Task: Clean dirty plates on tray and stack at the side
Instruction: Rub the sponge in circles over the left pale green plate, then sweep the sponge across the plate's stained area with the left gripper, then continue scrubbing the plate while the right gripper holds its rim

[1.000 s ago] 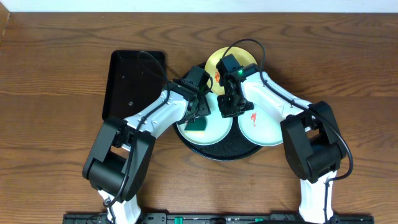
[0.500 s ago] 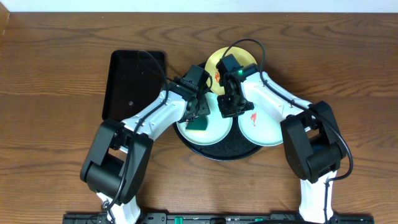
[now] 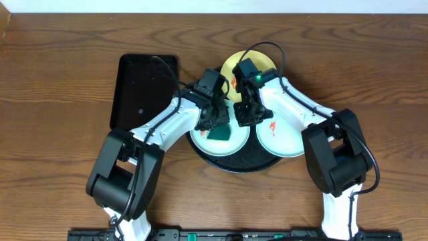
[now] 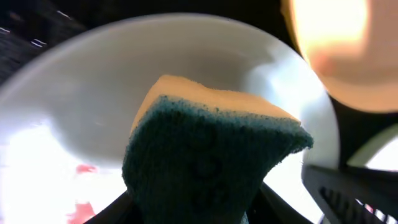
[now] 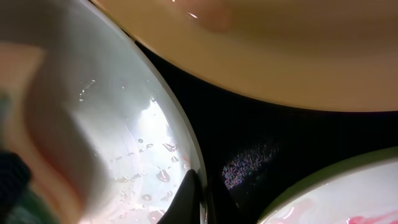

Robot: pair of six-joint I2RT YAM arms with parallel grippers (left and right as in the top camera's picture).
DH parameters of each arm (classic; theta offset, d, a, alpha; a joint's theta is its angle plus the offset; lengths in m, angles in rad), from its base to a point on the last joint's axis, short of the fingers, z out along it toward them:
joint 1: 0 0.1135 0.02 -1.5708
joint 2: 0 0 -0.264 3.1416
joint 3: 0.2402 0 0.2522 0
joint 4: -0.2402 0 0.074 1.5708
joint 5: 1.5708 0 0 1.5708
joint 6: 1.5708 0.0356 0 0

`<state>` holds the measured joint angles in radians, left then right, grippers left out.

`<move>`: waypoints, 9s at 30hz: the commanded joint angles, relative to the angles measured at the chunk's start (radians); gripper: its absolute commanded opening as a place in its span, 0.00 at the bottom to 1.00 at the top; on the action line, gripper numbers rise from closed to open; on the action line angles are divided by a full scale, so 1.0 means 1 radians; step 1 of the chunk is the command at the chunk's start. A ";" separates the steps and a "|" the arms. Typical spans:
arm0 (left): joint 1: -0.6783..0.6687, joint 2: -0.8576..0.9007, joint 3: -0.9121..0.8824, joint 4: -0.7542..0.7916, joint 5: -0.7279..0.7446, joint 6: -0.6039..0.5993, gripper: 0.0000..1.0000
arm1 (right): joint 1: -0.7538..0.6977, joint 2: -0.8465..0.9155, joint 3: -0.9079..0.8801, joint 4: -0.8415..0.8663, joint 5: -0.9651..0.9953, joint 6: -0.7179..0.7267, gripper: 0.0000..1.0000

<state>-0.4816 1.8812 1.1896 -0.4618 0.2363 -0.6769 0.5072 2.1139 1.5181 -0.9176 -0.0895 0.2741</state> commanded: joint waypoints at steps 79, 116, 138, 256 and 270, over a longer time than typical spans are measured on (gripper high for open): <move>-0.040 -0.035 -0.169 -0.094 -0.553 -0.208 0.07 | 0.011 0.013 -0.008 -0.018 0.037 -0.021 0.01; -0.053 -0.123 -0.168 0.064 -0.307 -0.167 0.07 | 0.012 0.013 -0.008 -0.014 0.036 -0.019 0.01; -0.052 0.018 -0.169 -0.048 -0.598 -0.166 0.07 | 0.012 0.013 -0.008 -0.015 0.036 -0.021 0.01; -0.056 -0.233 -0.226 0.152 -0.702 0.110 0.08 | 0.017 0.013 -0.008 -0.016 0.037 -0.021 0.01; -0.090 -0.225 -0.227 0.101 -0.701 0.145 0.08 | 0.017 0.013 -0.008 -0.009 0.036 -0.020 0.01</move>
<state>-0.5560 1.6436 0.9707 -0.3592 -0.4339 -0.5468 0.5224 2.1143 1.5181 -0.9226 -0.1127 0.2672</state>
